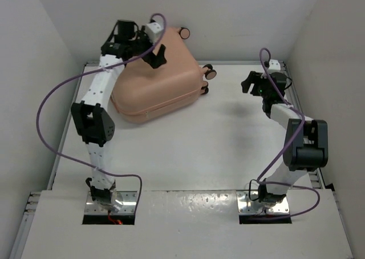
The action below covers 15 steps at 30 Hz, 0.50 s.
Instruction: Pack the luggage
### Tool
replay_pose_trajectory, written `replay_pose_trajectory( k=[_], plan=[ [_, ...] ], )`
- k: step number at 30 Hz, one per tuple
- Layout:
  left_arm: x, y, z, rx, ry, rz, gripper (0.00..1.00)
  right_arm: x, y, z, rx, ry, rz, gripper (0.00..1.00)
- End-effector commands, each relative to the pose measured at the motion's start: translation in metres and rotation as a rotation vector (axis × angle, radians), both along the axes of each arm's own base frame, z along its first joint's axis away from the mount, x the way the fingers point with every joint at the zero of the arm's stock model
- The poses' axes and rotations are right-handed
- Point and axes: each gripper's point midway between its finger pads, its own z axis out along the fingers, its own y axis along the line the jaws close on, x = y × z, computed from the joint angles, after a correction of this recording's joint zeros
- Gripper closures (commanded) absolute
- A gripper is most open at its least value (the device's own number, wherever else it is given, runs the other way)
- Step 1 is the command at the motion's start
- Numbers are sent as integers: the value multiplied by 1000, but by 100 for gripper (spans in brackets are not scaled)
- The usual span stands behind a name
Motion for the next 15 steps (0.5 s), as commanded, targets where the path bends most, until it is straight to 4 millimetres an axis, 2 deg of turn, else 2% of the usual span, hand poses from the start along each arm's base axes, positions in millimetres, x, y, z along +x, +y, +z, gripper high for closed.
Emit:
replay_pose_trajectory(
  k=[1, 3, 4, 5, 7, 8, 10, 12, 13, 15],
  plan=[
    [-15, -47, 7, 61, -68, -175, 5, -21, 12, 4, 52, 75, 53, 25],
    [-18, -68, 0, 54, -67, -231, 3, -28, 12, 1, 60, 109, 58, 15],
    [-22, -87, 3, 46, -84, -270, 3, -29, 13, 1, 57, 117, 64, 12],
    [-20, -97, -13, 55, -62, -291, 3, -34, 12, -2, 71, 152, 57, 11],
    [-18, -116, -13, 49, -95, -319, 2, -37, 19, 0, 72, 155, 104, 11],
    [-18, -129, -22, 53, -91, -334, 2, -41, 21, 0, 74, 162, 119, 9],
    [-15, -143, -22, 59, -128, -349, 1, -44, 24, -1, 75, 171, 143, 9],
    [-17, -161, -28, 76, -142, -364, 1, -47, 22, -1, 72, 180, 136, 9],
    [-17, -168, -41, 80, -122, -376, 1, -46, 22, 1, 69, 176, 145, 9],
    [-20, -183, -53, 129, -148, -402, 1, -50, 19, -1, 67, 194, 138, 9]
  ],
)
